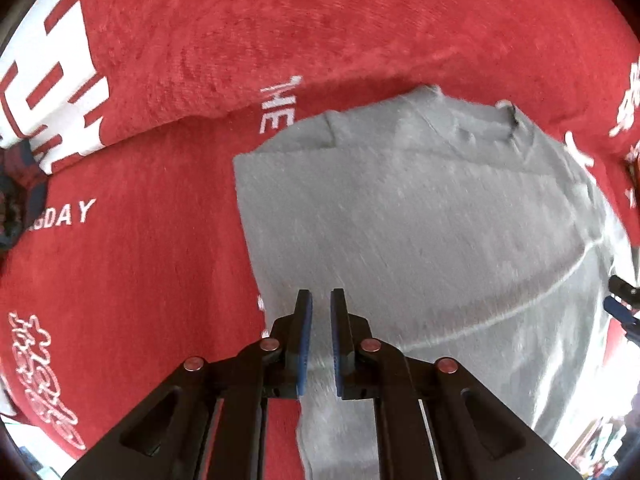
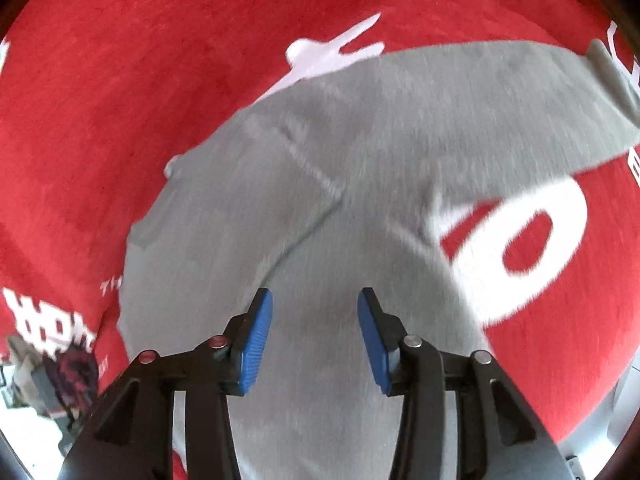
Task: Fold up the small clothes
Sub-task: 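Open the right gripper and withdraw from the folded side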
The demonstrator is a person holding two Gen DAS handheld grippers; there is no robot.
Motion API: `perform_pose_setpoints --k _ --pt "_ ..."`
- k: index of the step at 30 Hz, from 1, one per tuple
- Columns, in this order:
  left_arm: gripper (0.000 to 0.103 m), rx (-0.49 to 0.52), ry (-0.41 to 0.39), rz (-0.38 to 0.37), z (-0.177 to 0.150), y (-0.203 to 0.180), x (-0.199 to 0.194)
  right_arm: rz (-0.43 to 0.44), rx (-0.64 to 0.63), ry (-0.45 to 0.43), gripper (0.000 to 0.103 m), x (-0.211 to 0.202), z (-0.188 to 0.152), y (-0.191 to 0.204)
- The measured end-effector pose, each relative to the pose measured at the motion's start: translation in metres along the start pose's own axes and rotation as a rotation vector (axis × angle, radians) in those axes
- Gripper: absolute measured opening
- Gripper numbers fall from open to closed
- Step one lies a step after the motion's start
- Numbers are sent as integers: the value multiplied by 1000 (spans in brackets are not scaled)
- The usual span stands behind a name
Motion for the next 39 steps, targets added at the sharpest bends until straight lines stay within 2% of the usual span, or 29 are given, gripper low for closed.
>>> perform_pose_setpoints --k 1,3,4,5,6,8,10,19,25,29,34,39 --pt "11 7 2 10 -3 -4 -2 4 -4 10 62 -4 -7 -1" --pt "12 13 7 8 -9 -12 -7 16 -17 28 63 -10 -19 2" --pt "20 14 10 5 -13 -12 -10 19 -26 36 63 -14 -25 2" --pt "72 13 11 8 -15 -14 -11 18 -37 44 63 -14 -31 5" --pt "101 9 10 28 -17 -14 -14 17 -50 51 63 -14 -36 8" --pt "101 23 -26 58 -24 -5 -26 12 -79 58 63 -17 -45 12" --pt "101 41 -15 56 -27 -10 -26 6 -109 65 74 -18 -55 18" --pt "101 70 31 24 -38 -23 -25 -4 -175 91 75 -23 -90 31" --pt "101 145 62 6 -52 -40 -28 -38 -175 93 75 -28 -102 25" --pt "101 176 81 8 -59 -56 -22 -38 -164 103 75 -25 -106 18" --pt "101 161 103 9 -62 -78 -15 -42 -169 132 75 -17 -105 4" --pt "101 143 133 42 -57 -113 -6 -30 -149 158 75 -18 -85 -21"
Point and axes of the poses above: each gripper's, at about its wrist camera, not at the fingertips, and x roughly the way its jaws point, y to its left, z to its top, the point moved 7 cm from there along x, roughly the way its jaws point, and after that the axes turned 2 degrees about x, right-handed, at the moved point
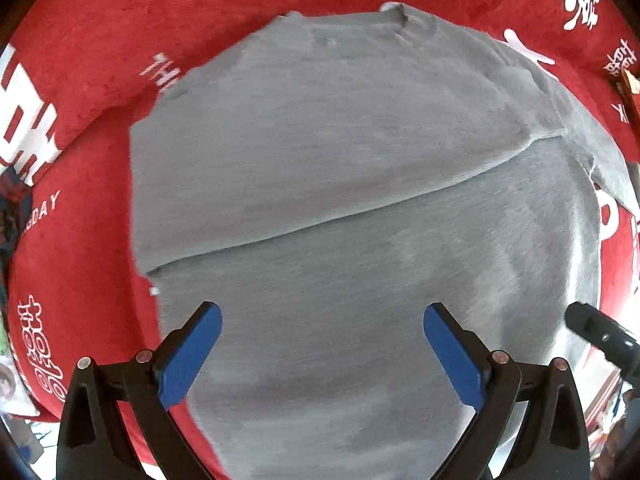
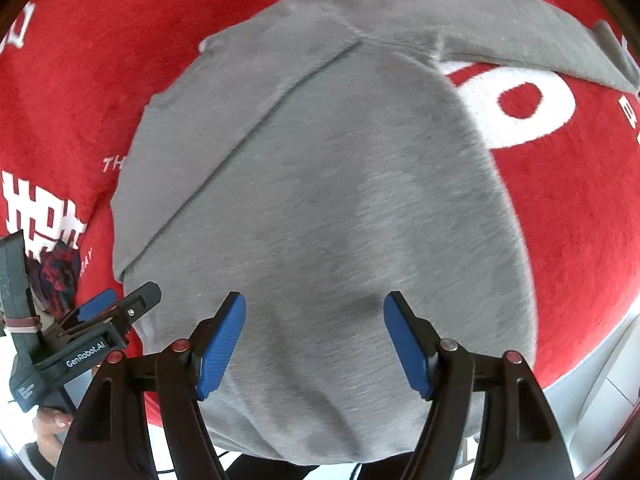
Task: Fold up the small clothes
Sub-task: 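Open the right gripper and withdraw from the folded side, then grasp the other sleeve cuff with the right gripper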
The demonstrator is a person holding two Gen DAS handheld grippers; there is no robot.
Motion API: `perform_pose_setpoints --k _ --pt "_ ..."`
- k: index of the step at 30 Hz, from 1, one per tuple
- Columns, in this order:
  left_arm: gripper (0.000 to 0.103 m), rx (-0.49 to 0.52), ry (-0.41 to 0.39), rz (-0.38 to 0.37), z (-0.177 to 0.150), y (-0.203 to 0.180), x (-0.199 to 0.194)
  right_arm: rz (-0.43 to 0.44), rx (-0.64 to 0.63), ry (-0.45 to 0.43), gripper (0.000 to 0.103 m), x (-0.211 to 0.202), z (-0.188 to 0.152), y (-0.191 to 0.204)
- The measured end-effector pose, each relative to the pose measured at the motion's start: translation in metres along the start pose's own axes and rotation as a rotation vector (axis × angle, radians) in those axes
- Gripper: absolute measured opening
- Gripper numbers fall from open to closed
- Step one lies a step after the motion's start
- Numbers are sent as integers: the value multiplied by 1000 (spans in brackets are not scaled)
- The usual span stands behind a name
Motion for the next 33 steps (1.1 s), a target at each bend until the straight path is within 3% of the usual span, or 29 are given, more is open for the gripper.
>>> perform_pose_setpoints --k 10,16,20,27,33 --pt "101 19 -12 -39 46 -105 0 -20 91 -47 75 -45 75 -107" --pt "101 41 -5 -65 65 -157 2 28 226 -104 75 -70 109 -174" --pt "101 36 1 -91 76 -175 2 103 379 -167 75 -83 119 -220" --pt "101 19 -39 -73 100 -186 -2 194 664 -353 75 -106 138 -310" --pt "101 -6 -36 -69 109 -196 1 308 726 -410 75 -102 164 -324"
Point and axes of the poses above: each gripper's, at about its wrist camera, not at the fingertips, and x roughly the way its jaws point, y to its left, z to its top, the point moved 7 cm from there along x, roughly the way its jaws point, and after that the axes turned 2 degrees about x, right-handed, at the moved point
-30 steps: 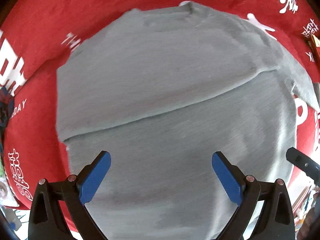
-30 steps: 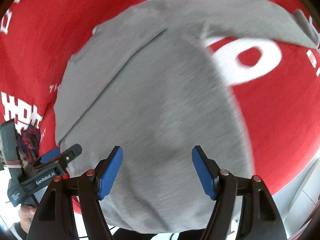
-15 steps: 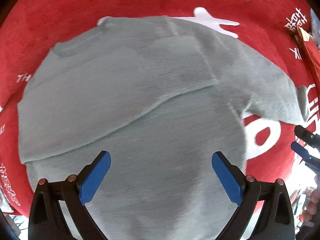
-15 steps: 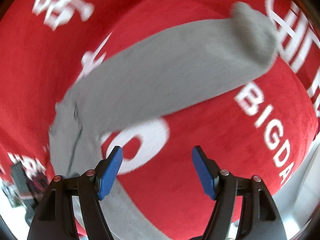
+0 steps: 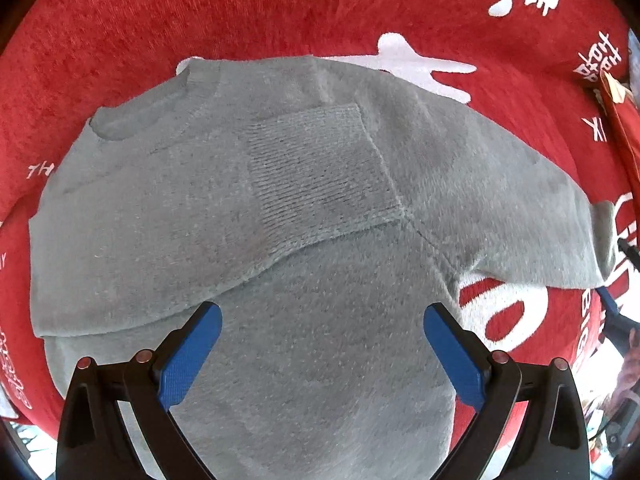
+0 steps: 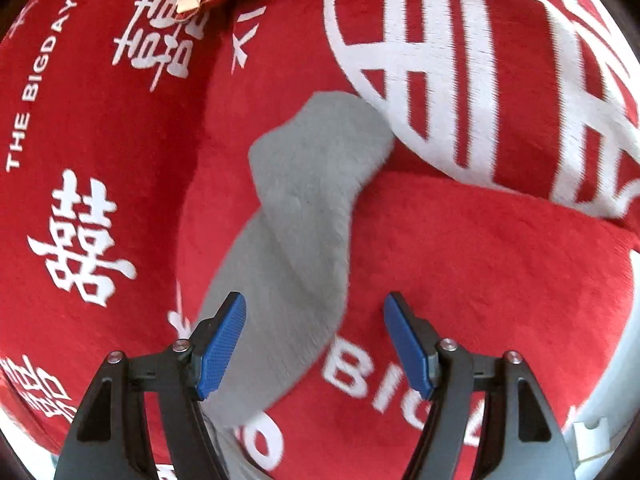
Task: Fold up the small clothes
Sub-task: 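Grasp the other sleeve cuff with the right gripper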
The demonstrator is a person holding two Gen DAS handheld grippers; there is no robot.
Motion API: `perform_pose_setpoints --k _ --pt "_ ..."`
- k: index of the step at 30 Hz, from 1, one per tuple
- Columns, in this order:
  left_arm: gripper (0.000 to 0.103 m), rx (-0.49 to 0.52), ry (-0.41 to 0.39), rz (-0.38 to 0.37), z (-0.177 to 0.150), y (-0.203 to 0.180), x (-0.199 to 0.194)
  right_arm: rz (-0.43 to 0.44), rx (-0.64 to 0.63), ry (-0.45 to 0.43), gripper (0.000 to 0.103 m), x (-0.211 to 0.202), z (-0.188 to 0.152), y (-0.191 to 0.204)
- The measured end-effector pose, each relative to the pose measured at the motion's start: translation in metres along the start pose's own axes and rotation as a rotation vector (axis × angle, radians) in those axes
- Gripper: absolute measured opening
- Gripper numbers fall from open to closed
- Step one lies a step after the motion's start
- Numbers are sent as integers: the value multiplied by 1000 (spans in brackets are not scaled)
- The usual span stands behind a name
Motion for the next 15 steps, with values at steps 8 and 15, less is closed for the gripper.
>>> perform_pose_setpoints --k 8,15 --pt "101 -50 -20 -18 4 2 -8 163 161 76 8 26 12 17" --pt "101 -126 -57 9 -2 34 -20 365 104 153 7 28 -9 71"
Point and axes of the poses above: each gripper's, at about its wrist camera, not at the fingertips, and x roughly the way its jaws point, y to its left, z to its top, the point moved 7 cm from there along x, roughly the way its jaws point, and after that the axes turned 2 degrees about x, right-handed, at the moved point
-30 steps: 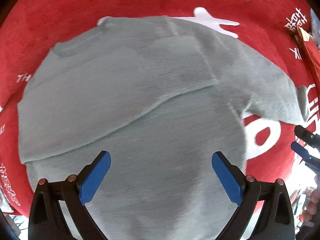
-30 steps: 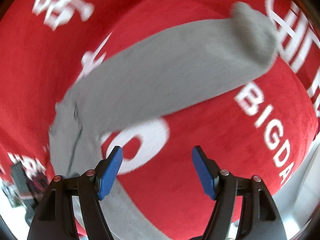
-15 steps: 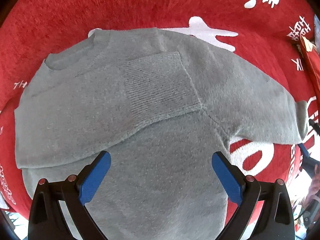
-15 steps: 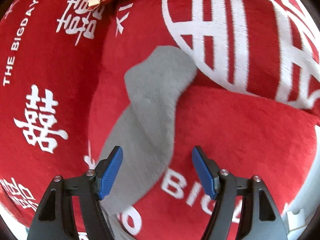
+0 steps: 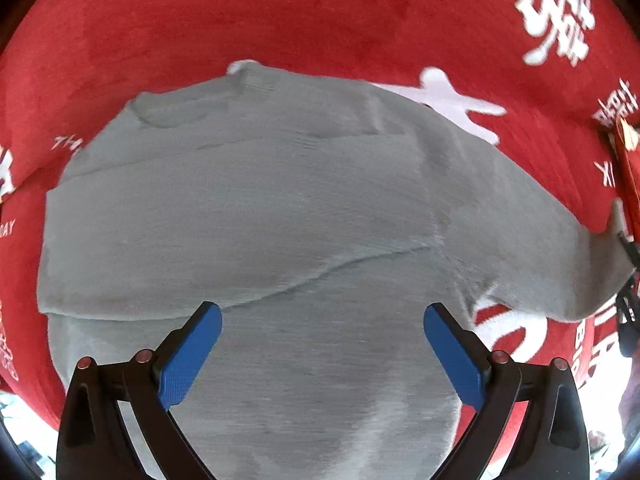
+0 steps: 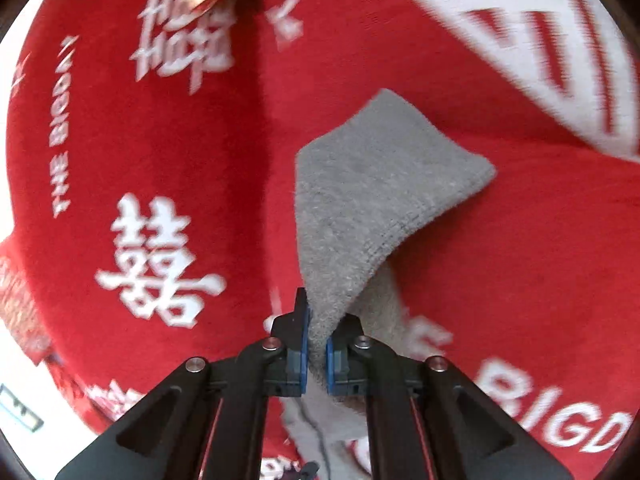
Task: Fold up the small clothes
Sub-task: 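Grasp the other sleeve cuff with the right gripper, then fold the held sleeve across the sweater body toward the left gripper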
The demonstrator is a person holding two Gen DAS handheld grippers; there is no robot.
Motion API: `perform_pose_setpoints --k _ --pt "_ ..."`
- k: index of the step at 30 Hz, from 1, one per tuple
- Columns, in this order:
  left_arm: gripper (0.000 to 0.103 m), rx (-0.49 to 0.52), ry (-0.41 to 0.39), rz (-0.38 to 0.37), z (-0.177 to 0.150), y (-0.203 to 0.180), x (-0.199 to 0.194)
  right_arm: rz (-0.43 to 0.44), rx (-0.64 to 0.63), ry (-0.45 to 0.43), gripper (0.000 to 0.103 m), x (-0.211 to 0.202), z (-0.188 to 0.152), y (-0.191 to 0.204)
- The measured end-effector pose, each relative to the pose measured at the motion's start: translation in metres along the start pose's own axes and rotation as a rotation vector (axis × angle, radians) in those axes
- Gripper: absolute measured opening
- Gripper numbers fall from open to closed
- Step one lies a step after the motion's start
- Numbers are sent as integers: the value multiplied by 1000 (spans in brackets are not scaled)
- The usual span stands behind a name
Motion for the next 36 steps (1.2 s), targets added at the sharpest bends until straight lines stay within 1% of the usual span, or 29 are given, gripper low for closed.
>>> perform_pose_setpoints --k 3,5,8,11,14,18,21,23,25,27,28,29,31,33,34,36 --pt "101 -28 -24 14 -3 23 -6 66 -77 57 7 17 -19 34" --pt "101 -51 -50 16 -6 43 -9 88 -127 98 7 31 -33 53" --pt "101 -92 -70 8 -8 73 -14 117 -230 178 7 56 -64 87" --pt "101 -126 -78 14 -12 105 -13 148 -331 271 7 86 -104 116" --pt "101 -174 -93 12 -18 134 -14 153 -439 382 7 120 -158 136" --pt "101 -221 -105 21 -25 173 -13 93 -605 516 7 173 -239 144" --pt "101 -252 -107 28 -31 203 -13 -16 -750 618 7 214 -300 126" --pt "101 -271 -117 25 -34 222 -13 -75 -800 673 7 232 -330 111" --pt "101 -283 -119 21 -35 234 -10 -161 -851 719 7 249 -356 89" --pt "101 -296 -119 12 -37 243 -7 -275 -882 733 11 261 -368 67" --pt "101 -302 -121 3 -37 247 -7 -324 -883 725 11 264 -370 59" --pt "101 -306 -125 -10 -38 251 -7 -352 -872 716 11 264 -369 53" --pt "101 -310 -137 -42 -38 254 -9 -354 -836 662 13 262 -362 53" --pt "101 -311 -152 -98 -35 255 -12 -341 -862 605 13 259 -360 62" --pt "101 -314 -157 -141 -33 255 -13 -330 -906 595 13 259 -364 69" --pt "101 -330 -158 -263 -28 252 -14 -315 -1009 619 13 261 -378 77"
Point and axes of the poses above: each gripper's, at about its wrist camera, not at the fingertips, and x roughly the way its jaws point, y to its left, z to its top, the point moved 7 cm from there along x, roughly the way its jaws point, and after that the axes turned 2 degrees about x, right-handed, at the moved point
